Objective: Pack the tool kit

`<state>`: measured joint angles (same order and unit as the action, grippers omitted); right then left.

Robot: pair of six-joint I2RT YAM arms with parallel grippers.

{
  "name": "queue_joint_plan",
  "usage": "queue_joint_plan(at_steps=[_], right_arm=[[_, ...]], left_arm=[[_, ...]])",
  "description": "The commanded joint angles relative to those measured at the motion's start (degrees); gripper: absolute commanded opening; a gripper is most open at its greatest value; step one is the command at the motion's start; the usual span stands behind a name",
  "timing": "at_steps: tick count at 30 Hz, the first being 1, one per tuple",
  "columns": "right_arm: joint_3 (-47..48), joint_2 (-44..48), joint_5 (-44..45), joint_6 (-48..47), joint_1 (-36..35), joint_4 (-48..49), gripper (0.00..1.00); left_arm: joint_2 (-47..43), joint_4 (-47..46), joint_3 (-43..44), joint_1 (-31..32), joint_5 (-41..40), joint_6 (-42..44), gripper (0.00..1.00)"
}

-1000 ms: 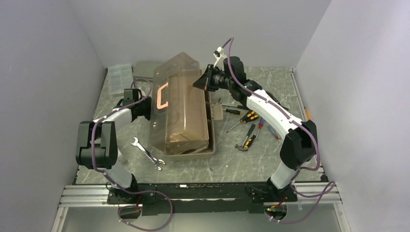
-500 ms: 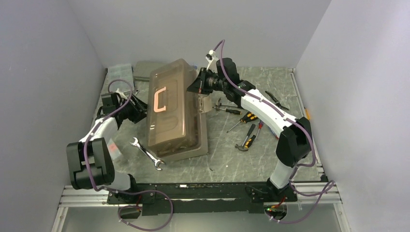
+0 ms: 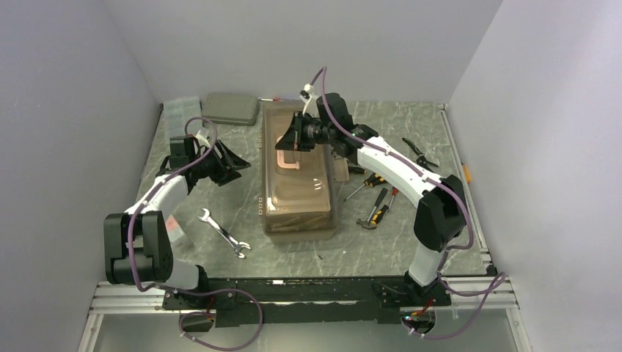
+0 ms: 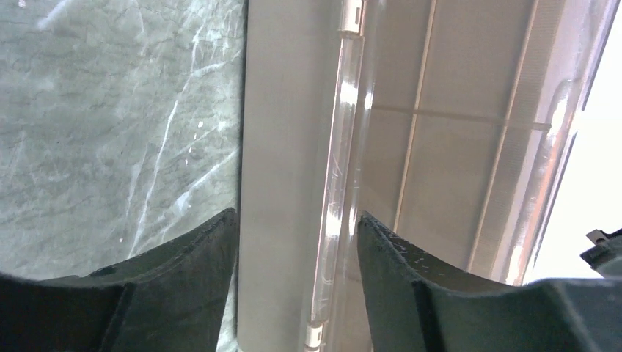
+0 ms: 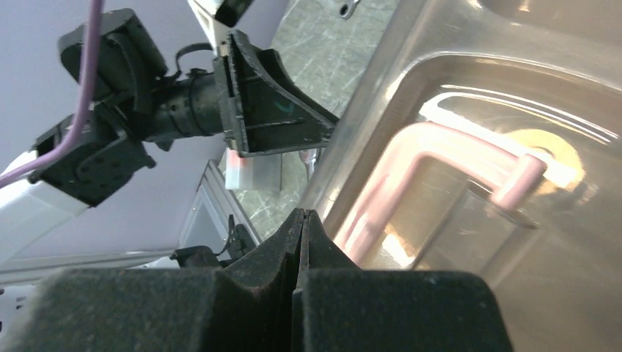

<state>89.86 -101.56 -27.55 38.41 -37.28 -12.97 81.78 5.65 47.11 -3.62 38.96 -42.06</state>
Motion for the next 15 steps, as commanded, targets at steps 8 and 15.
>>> queue_joint_plan(at_steps=[8, 15], right_arm=[[-6.2, 10.9, -0.3, -2.7, 10.3, -0.5, 0.19], [-14.8, 16.5, -2.2, -4.0, 18.7, -0.3, 0.38]], left_arm=[[-10.8, 16.8, 11.5, 1.0, -7.8, 8.7, 0.99], [-11.2, 22.9, 19.7, 9.5, -13.6, 9.5, 0.99]])
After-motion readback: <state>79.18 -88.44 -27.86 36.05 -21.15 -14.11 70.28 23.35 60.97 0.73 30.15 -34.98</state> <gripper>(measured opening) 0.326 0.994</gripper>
